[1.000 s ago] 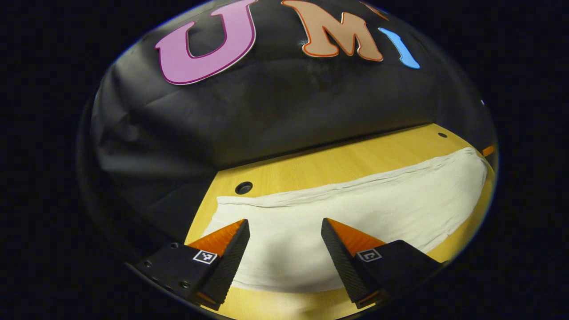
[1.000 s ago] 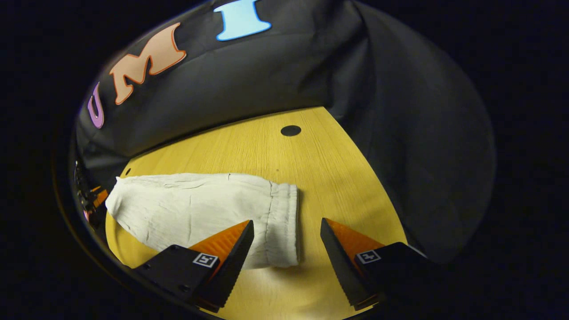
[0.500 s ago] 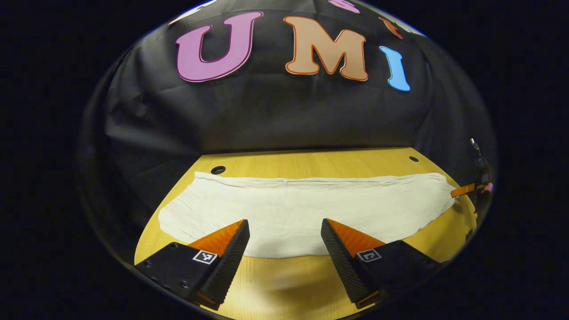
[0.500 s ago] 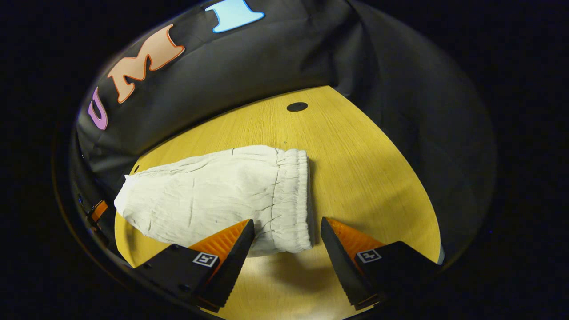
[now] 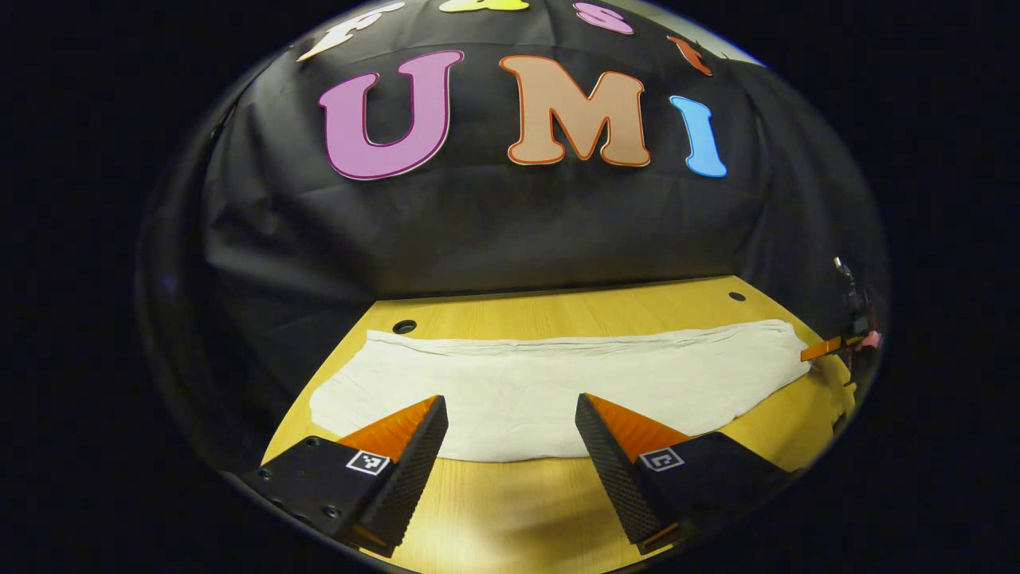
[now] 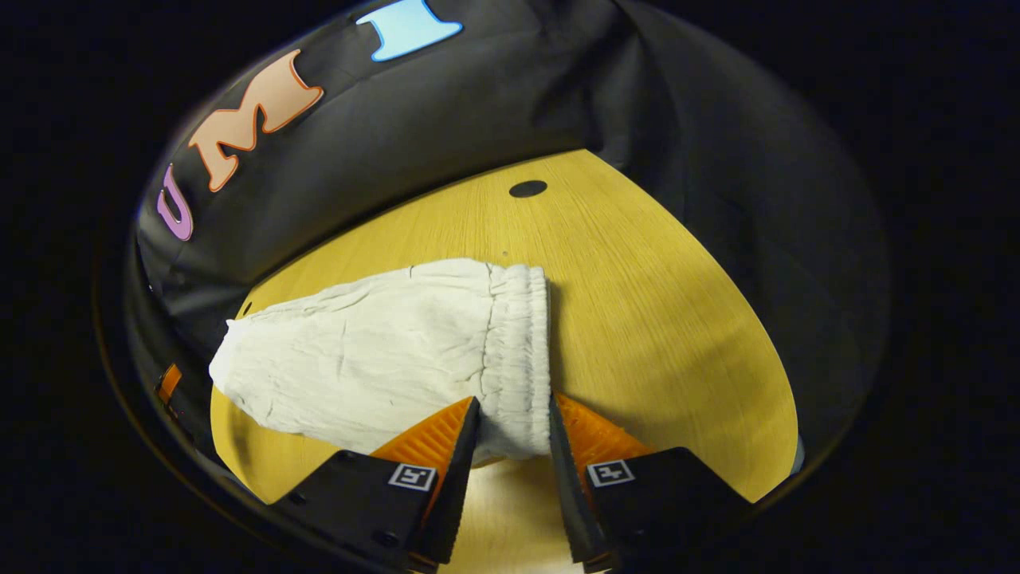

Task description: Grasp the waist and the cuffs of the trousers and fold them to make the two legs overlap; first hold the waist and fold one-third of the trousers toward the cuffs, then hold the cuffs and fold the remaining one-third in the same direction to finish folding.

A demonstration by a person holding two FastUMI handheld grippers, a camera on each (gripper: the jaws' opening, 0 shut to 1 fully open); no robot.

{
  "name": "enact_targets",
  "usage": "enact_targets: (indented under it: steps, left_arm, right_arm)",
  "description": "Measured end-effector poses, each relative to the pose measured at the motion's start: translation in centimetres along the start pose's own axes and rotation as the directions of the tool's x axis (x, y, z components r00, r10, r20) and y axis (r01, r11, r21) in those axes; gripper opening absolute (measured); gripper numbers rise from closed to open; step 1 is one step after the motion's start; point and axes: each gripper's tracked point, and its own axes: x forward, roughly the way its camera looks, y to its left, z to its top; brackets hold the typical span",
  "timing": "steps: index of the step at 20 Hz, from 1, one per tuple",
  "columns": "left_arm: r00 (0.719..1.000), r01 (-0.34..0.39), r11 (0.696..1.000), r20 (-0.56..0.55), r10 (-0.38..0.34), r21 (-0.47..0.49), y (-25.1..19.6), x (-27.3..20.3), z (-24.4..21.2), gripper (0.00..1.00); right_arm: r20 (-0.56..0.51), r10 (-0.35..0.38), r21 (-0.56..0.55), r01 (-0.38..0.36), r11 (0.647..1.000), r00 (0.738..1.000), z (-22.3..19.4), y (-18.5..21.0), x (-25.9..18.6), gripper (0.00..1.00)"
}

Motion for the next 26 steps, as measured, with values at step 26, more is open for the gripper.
enact_targets:
  steps: [26]
  left_arm:
    - [0.98,0.178,0.983,0.081,-0.181,0.047,-1.1,-2.0,2.3,0.97]
  right_arm:
    - [0.269,-0.09,0.066,0.075,0.995,0.959,5.4,4.5,-8.1,0.11]
